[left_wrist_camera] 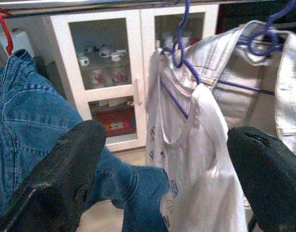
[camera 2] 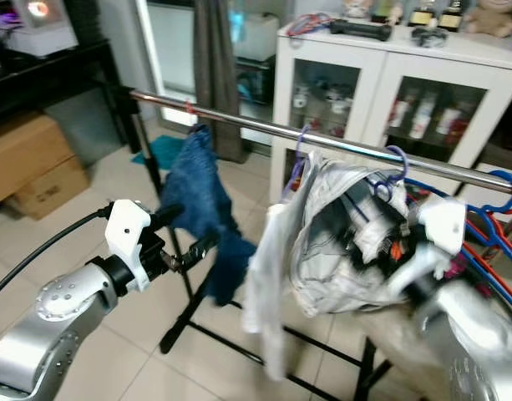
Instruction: Hang hanger
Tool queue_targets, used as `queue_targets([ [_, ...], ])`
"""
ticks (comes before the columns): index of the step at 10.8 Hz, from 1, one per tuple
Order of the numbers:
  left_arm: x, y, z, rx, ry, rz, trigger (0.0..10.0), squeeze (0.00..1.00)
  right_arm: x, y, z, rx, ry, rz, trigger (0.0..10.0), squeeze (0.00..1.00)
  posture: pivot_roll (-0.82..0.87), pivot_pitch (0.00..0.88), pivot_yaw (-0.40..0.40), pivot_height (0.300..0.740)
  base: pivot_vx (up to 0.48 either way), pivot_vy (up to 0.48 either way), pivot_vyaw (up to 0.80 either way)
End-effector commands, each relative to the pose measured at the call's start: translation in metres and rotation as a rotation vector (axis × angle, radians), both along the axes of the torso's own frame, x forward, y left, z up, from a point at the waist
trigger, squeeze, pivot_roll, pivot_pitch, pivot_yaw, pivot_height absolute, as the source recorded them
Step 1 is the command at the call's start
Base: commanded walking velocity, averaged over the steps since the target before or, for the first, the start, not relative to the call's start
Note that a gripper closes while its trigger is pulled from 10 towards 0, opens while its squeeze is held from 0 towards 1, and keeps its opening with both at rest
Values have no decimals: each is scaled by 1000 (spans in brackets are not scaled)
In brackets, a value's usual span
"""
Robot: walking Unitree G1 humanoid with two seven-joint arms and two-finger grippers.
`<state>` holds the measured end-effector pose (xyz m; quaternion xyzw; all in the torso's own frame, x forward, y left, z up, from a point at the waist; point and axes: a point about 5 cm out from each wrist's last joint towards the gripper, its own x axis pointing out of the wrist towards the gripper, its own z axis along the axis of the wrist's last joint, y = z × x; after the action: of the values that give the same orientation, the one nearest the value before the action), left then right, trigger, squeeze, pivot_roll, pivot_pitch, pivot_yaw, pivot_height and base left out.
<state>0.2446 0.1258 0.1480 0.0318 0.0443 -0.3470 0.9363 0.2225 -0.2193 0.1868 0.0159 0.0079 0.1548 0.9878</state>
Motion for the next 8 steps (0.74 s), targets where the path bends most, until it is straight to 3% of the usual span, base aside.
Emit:
queue_targets([
  [1, 1, 0, 7, 3, -26, -33, 10000, 800, 6, 6, 2, 34, 24, 0, 10000, 1000, 67, 0, 14, 740, 0, 0, 0],
  [2, 1, -1, 7, 10, -22, -53, 10000, 796, 10, 11, 4, 4, 32, 16, 10000, 1000, 66, 0, 17, 740, 0, 0, 0],
  [3, -1, -3, 6, 26, -11, -105, 10000, 741, 24, 7, 1, -91, 85, -80, 10000, 141, 68, 0, 13, 740, 0, 0, 0],
  [4, -4, -5, 5, 39, 1, -149, 10000, 702, 31, -2, 2, -115, 108, -151, 10000, 0, 74, 0, 5, 740, 0, 0, 0],
  [7, -7, -6, 4, 43, 23, -223, 10000, 690, 28, -28, 10, -165, 170, -200, 10000, 0, 68, 0, 6, 740, 0, 0, 0],
  [8, -7, -7, 4, 43, 24, -226, 10000, 690, 28, -29, 12, -152, 177, -195, 10000, 0, 65, 0, 8, 740, 0, 0, 0],
])
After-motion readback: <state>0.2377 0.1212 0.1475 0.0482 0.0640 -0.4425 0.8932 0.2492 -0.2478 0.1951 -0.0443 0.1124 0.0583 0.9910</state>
